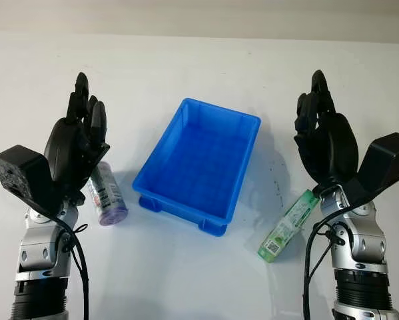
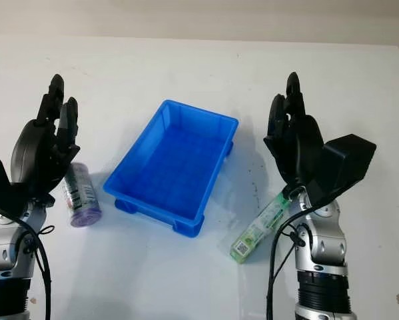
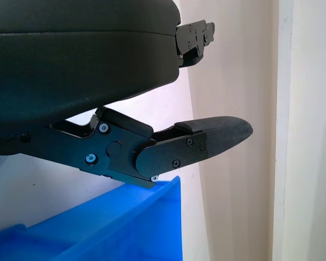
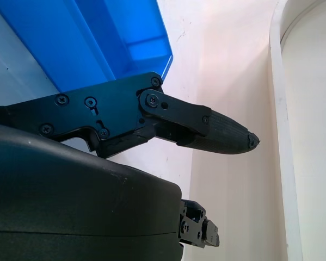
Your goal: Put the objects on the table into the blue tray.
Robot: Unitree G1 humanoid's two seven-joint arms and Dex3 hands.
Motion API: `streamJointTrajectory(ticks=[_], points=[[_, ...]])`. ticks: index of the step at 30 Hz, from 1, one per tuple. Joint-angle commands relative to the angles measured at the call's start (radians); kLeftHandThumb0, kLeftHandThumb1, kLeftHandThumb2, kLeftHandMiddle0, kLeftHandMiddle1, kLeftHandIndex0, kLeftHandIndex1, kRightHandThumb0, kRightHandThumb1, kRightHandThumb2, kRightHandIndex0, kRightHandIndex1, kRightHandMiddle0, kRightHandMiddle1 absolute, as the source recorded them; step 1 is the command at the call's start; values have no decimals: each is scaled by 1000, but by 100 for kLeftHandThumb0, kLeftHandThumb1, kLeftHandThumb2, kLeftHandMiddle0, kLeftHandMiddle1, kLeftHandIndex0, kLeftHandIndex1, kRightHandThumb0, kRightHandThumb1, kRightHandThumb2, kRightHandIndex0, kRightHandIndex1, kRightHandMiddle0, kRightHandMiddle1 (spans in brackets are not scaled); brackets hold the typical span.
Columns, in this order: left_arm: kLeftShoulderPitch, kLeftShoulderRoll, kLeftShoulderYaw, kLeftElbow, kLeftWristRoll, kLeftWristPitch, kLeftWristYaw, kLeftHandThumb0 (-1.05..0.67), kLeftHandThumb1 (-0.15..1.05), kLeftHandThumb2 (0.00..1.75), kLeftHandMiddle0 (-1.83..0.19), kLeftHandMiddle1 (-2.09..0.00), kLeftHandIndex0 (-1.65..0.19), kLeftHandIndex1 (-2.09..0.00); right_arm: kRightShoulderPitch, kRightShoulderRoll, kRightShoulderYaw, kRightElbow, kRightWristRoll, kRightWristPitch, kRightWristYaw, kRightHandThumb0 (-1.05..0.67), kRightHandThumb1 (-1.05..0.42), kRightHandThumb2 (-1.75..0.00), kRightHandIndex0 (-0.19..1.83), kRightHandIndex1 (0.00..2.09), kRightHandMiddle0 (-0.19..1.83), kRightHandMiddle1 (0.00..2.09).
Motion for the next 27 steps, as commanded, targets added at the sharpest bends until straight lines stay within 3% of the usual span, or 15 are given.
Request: streamJointTrajectory(ticks=[1,11,14,16,20,27], points=[[9,-5,-2,-18,-2,0,3,-71,105,65,19,0,19,0,8,-11,-6,-4,-1,4,4,-71,-105,-68,-19,0,-19,0],[-33,1,-8,21,8,-13,-4,-70,105,65,19,0,19,0,-46,-33,-9,48,5,12,35,-70,-105,-67,-19,0,-19,0],[-33,3,-7,22,9,-22,-6,-70,105,65,19,0,19,0,-48,-44,-30,22,27,21,46,-68,-105,-55,-19,0,-19,0],[-26,3,-3,15,6,-27,-4,-71,105,65,19,0,19,0,-46,-86,-39,-7,22,7,79,-65,-105,-42,-19,1,-18,1],[-20,-2,1,9,4,-25,6,-71,105,64,19,0,19,0,-36,-216,-41,-93,-2,29,171,-60,-102,-11,0,10,4,13],[-30,9,3,18,0,-24,-8,-70,105,64,19,0,19,0,12,-454,-79,-296,5,177,327,-43,-86,-3,31,25,26,28]])
